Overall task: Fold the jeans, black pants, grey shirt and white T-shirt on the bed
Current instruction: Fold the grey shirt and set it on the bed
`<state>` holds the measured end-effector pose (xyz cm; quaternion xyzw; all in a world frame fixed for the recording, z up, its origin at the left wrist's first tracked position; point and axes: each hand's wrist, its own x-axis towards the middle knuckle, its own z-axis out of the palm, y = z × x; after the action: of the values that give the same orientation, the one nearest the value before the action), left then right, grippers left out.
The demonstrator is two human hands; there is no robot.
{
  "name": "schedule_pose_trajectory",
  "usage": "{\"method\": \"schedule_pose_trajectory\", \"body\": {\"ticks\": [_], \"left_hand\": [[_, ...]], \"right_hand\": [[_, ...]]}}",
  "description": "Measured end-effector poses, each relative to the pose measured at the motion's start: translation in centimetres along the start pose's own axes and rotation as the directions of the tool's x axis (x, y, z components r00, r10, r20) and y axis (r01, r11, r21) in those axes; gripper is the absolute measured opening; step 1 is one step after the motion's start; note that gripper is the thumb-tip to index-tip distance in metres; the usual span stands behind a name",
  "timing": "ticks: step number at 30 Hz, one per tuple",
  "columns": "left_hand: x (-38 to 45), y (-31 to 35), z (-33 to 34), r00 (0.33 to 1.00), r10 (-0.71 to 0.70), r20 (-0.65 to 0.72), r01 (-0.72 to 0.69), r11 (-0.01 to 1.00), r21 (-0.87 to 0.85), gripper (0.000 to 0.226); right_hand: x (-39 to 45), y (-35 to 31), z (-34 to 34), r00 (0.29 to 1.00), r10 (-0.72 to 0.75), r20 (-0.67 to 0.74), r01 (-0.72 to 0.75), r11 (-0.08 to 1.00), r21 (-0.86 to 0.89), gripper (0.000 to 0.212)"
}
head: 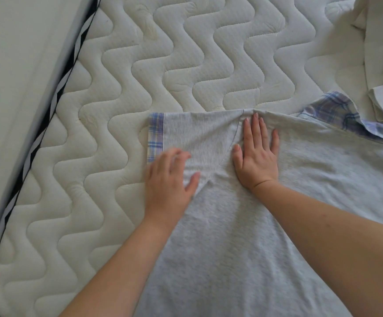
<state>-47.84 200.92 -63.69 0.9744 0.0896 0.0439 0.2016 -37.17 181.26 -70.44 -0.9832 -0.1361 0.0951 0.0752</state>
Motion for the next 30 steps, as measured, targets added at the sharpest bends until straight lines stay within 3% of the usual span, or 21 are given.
{"method": "schedule_pose_trajectory", "body": {"ticks": [2, 4, 8, 16, 19, 22, 30], "left_hand": [[-1.6, 0.5, 1.1, 0.981, 0.061, 0.182, -0.068, 0.997, 0.033, 0.056], [-3.2, 0.2, 2.2, 0.958, 0.067, 0.278, -0.093, 0.992, 0.083, 0.066], [-4.7, -0.8, 3.6, 0.977, 0.126, 0.17, -0.15, 0.98, 0.134, 0.05], [-6.0, -0.8, 6.5, 0.987, 0.11, 0.12, -0.135, 0.964, 0.227, 0.062], [-6.1, -1.3, 7.1, 0.987, 0.115, 0.111, -0.137, 0.966, 0.217, 0.064], [-6.1, -1.3, 7.3, 0.989, 0.107, 0.102, -0.127, 0.968, 0.216, 0.064], [-6.1, -1.2, 7.3, 0.987, 0.109, 0.119, -0.133, 0.967, 0.216, 0.063]], "right_hand": [[0.0, 0.0, -0.1, 1.0, -0.005, 0.003, 0.005, 1.0, -0.004, 0.066], [0.1, 0.0, -0.1, 1.0, -0.004, 0.005, 0.004, 1.0, -0.007, 0.066], [0.1, 0.0, 0.0, 1.0, -0.005, 0.0, 0.005, 1.0, -0.011, 0.066], [0.3, -0.5, -0.4, 0.999, 0.018, 0.037, -0.015, 0.997, -0.074, 0.069], [0.1, -1.1, -1.4, 0.999, 0.03, -0.018, -0.03, 0.999, 0.019, 0.067], [0.2, -3.1, -1.4, 0.992, -0.085, -0.09, 0.092, 0.994, 0.066, 0.065], [7.3, -2.9, -3.3, 0.938, -0.287, 0.195, 0.28, 0.958, 0.063, 0.059]]}}
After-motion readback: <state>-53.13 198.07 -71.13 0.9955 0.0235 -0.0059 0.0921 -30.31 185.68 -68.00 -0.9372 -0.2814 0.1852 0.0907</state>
